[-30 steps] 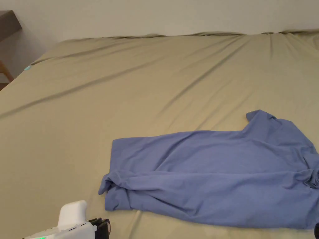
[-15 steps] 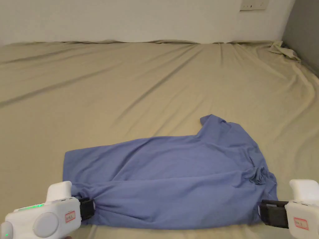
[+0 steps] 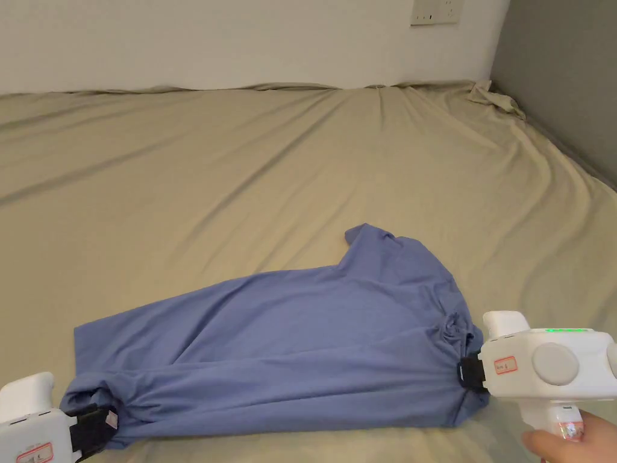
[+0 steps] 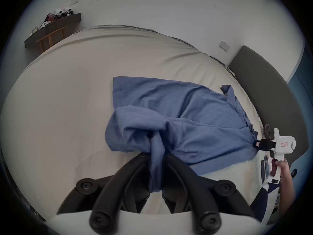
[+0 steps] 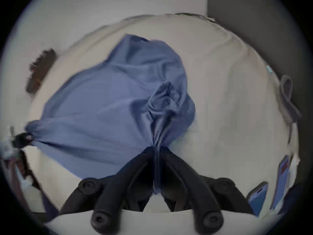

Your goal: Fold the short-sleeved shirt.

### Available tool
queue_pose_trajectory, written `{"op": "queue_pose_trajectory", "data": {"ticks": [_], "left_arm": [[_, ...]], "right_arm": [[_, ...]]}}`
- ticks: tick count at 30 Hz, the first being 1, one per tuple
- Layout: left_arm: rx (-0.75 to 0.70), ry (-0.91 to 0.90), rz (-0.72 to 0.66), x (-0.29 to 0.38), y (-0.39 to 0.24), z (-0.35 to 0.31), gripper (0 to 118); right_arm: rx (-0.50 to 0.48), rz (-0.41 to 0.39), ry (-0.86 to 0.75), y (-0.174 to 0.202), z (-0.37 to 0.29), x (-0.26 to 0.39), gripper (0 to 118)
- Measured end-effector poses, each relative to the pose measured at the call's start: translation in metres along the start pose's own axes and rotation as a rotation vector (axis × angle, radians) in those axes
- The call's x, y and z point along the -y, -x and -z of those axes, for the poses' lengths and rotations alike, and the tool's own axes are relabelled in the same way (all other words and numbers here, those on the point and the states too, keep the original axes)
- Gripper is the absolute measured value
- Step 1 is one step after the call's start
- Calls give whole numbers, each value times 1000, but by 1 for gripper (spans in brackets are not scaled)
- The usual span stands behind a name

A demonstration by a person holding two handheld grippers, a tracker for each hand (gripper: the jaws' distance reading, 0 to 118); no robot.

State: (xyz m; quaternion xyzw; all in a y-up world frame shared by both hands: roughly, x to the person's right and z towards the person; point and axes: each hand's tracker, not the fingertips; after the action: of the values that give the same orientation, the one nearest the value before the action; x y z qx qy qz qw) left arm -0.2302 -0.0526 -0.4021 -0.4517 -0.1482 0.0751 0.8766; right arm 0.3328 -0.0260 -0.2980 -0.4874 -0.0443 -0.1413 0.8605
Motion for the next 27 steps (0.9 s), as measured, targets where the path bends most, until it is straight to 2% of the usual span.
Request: {"op": "queue_pose_trajectory", "data": {"ticks": [1,3,5,9,10,12,16,21,22,23,24,25,26,27], "left_arm": [[-10,2,-1,-1,3,-1,9],[16,27,-8,-4,13,-5,9],[73,44,-58,-4,20,-13,9],[68,187,62,8,24,-49,9],[97,239,68,18,18,-61,9],[111,259,48,32,22,-71,9],[105,280,20,57,29,-82,9],[40,340,11,88,37,-53,9],[32,336,-11,91,41,-47,10],[1,332,-30,94,41,-46,21],[-18,311,-33,93,38,-52,44],[24,247,-29,87,31,-60,64],[20,193,-25,78,30,-71,96],[17,144,-25,71,27,-82,118]], "right_arm": [[-28,32,23,0,-11,0,8],[-14,21,38,-1,-30,5,7],[-74,66,20,-1,-59,17,7],[-92,144,98,-4,-105,55,7],[-112,184,122,-6,-112,68,7],[-153,206,161,-6,-118,90,7],[-113,209,206,6,-112,121,7],[-95,217,287,-9,-59,132,7],[-93,228,303,-12,-50,133,7],[-106,237,305,-13,-46,131,8],[-122,247,313,-14,-48,128,20],[-140,258,304,-20,-55,125,44],[-180,283,243,-23,-70,117,88],[-210,318,174,-25,-86,108,118]]}}
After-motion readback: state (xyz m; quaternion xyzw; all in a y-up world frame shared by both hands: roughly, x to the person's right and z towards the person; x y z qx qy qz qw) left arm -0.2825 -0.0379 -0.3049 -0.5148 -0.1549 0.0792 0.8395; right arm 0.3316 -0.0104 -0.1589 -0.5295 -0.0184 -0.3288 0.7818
